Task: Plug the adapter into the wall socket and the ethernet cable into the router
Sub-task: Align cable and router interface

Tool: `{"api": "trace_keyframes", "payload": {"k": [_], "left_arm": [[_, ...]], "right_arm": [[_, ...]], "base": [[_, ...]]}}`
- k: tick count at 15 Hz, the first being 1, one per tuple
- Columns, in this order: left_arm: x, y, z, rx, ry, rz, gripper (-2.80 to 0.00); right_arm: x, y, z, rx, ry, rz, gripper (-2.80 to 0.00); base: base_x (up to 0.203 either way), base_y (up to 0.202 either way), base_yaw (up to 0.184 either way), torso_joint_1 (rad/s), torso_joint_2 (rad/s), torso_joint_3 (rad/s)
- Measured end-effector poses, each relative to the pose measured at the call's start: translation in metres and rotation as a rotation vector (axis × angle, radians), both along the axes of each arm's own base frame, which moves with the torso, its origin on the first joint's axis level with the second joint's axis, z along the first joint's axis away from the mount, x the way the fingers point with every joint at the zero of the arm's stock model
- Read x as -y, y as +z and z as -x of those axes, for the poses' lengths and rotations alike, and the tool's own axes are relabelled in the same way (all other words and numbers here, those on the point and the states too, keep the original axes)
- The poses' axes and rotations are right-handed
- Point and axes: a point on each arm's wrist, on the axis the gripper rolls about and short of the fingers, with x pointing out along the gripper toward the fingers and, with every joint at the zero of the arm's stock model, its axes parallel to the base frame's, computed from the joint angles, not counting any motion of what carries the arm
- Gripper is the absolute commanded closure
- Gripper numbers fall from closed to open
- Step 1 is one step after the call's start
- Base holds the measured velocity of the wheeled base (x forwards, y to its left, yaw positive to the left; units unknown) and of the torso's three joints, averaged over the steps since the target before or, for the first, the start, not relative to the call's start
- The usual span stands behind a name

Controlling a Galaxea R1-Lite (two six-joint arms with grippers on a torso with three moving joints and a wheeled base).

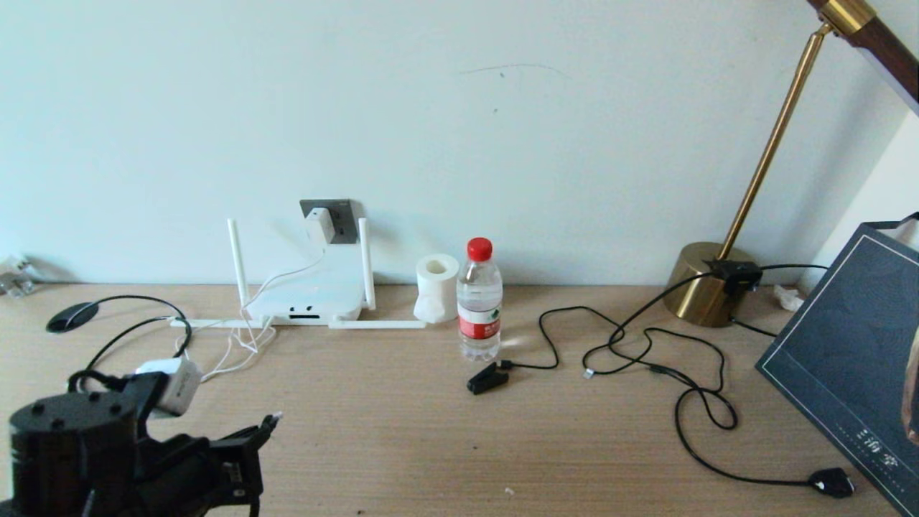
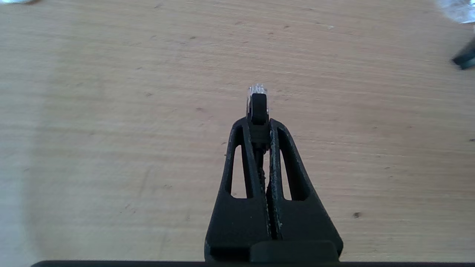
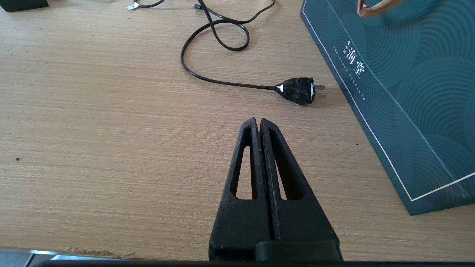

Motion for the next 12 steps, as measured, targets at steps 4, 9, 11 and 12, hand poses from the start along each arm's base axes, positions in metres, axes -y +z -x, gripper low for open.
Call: {"api": "trace_keyframes", "payload": {"k": [4,9,11,12], "left_arm": [[-0.001,-0.002,-0.013,-0.015,0.011,0.012,0.00],[-0.014,-0.016,-0.029,0.008,0.082,0.022,0.00],[-0.016,-0.024,-0.032,0.006,0.096,0.015,0.00],[-0.015,-0.027,-0.034,0.013,0.095,0.000,0.00]], "right_arm": [[0.000,0.000,0.000,0.000,0.000,0.000,0.00],[0.000,0.000,0.000,0.000,0.000,0.000,0.00],[0.000,0.000,0.000,0.000,0.000,0.000,0.00],[0.000,0.000,0.000,0.000,0.000,0.000,0.00]], "base": [[0.000,0.000,0.000,0.000,0.00,0.000],[0.000,0.000,0.000,0.000,0.00,0.000],[0.000,0.000,0.000,0.000,0.00,0.000],[0.000,0.000,0.000,0.000,0.00,0.000]]}}
